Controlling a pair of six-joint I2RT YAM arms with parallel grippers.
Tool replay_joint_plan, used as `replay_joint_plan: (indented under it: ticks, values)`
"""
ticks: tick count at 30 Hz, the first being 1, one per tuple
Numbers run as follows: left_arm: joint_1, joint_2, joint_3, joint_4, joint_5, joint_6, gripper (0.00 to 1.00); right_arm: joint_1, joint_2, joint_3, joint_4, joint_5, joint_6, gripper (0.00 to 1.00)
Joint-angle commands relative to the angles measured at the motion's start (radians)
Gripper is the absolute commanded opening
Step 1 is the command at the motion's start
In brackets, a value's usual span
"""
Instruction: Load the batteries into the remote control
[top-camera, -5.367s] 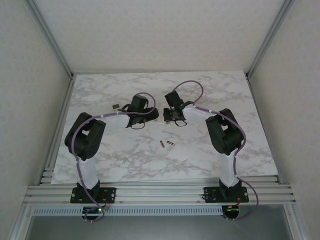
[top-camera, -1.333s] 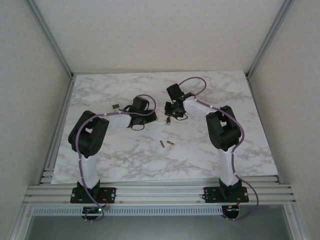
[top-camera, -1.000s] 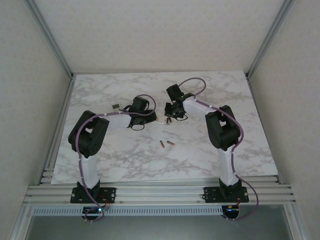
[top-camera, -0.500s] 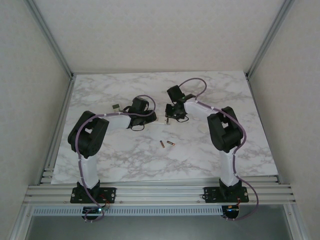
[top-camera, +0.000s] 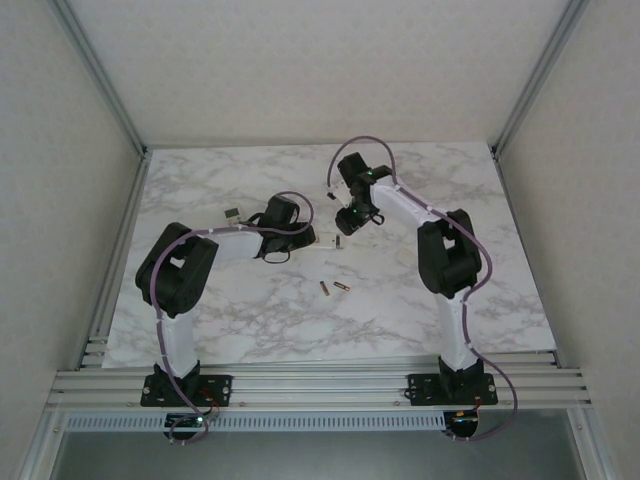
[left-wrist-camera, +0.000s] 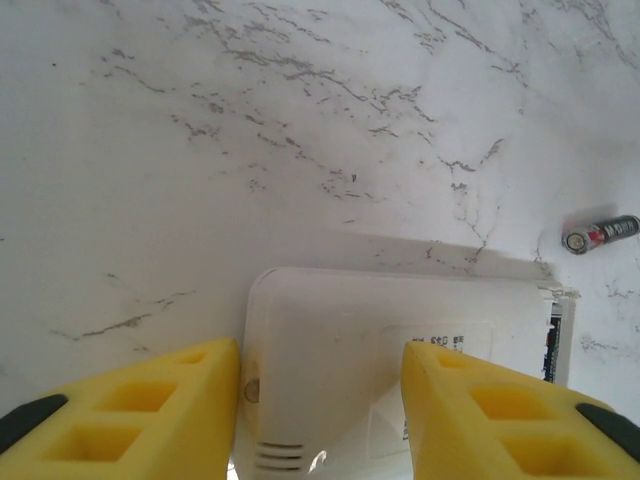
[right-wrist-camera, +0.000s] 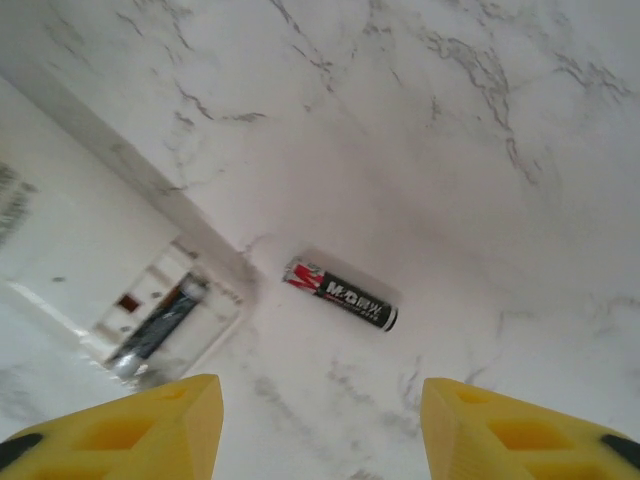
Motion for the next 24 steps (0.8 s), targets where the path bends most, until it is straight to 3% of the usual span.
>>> replay_joint_plan:
  ticks: [1, 10, 15, 24]
  values:
    - [-0.001, -0.043, 0.0, -0.038, -0.011, 0.024, 0.44, 0.0, 0.074, 0.097, -0.115, 0.052, -0.185, 0.54]
    - [0.024, -0.055, -0.034, -0.034, -0.002, 0.039, 0.43, -0.002, 0.204, 0.231, -0.092, 0.056, -0.321, 0.53]
    - [0.025, -0.052, -0.031, -0.028, 0.003, 0.036, 0.43, -0.009, 0.275, 0.321, -0.176, 0.066, -0.343, 0.5]
    - [0.025, -0.051, -0.033, -0.02, 0.007, 0.03, 0.43, -0.028, 0.215, 0.209, -0.19, -0.04, -0.345, 0.51]
